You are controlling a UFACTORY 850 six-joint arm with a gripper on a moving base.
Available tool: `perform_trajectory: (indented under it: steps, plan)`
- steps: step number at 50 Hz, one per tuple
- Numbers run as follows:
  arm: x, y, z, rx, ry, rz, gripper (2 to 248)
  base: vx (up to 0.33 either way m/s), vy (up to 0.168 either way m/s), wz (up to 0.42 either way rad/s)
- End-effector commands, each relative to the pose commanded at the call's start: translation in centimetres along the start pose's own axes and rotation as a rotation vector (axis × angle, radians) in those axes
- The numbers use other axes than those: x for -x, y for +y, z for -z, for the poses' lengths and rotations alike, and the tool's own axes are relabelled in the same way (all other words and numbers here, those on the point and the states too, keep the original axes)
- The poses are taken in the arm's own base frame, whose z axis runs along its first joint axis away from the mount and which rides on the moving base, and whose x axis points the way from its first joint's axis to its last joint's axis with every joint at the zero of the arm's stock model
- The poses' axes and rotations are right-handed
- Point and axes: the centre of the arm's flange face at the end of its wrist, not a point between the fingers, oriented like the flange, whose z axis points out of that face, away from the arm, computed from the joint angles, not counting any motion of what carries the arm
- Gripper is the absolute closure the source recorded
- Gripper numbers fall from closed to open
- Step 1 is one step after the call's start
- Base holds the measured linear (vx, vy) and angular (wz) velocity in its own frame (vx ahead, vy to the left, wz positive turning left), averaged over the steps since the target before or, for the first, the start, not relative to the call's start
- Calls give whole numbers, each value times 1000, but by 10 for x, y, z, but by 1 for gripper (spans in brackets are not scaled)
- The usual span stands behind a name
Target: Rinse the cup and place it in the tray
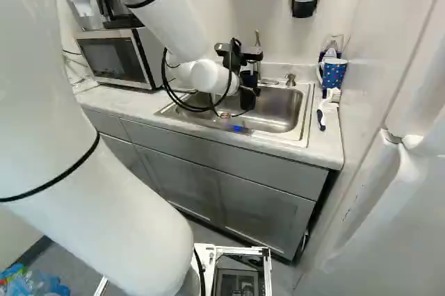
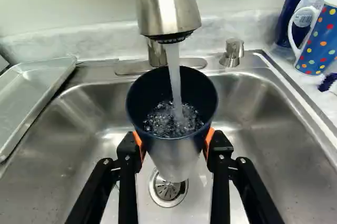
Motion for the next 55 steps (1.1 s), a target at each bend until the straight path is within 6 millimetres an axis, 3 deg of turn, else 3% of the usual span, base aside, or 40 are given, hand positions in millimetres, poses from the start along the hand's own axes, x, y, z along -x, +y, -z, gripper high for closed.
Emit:
perform_trajectory:
  steps: [55]
  plan:
    - [0, 0, 0, 0, 0, 0, 126, 0, 0, 0]
